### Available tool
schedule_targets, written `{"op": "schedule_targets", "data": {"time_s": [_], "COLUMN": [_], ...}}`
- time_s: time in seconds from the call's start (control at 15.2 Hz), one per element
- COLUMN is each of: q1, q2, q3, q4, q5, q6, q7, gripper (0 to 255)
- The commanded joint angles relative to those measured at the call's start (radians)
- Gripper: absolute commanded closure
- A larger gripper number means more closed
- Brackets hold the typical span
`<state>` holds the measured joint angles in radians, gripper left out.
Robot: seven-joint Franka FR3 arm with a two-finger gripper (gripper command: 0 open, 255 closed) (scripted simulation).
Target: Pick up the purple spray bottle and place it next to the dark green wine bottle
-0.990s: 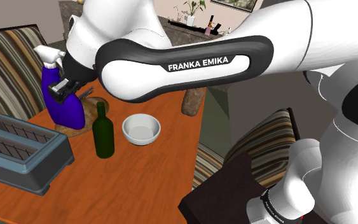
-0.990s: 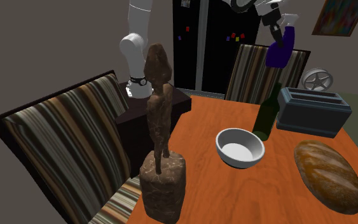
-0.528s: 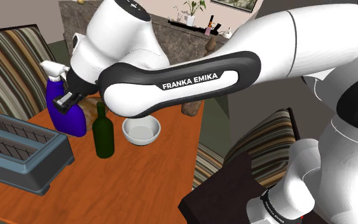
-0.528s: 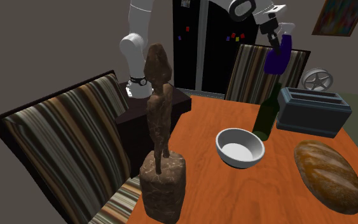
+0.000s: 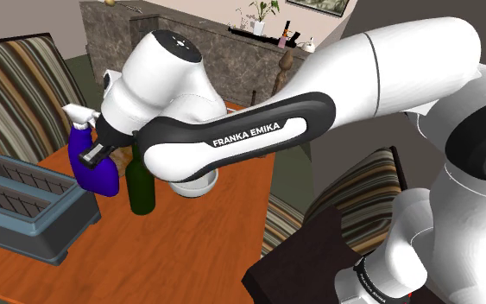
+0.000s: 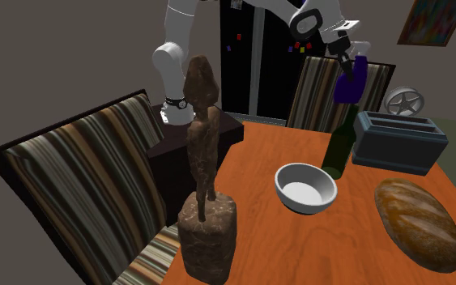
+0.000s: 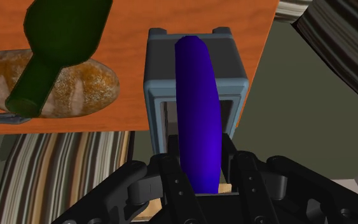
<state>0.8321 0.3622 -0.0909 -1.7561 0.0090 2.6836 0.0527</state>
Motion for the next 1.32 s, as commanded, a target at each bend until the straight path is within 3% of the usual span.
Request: {"op": "schedule_targets", "data": {"time_s": [0.0,1.25], "q1": [0.0,-0.01], "q2": [0.014,0.154], "q3": [0.001,0.013], "q4": [-0.01,-0.071], "q5": [0.001,0.014], "q6": [0.025,0.226], "q7": [0.0,-0.005], "gripper": [255,255]}}
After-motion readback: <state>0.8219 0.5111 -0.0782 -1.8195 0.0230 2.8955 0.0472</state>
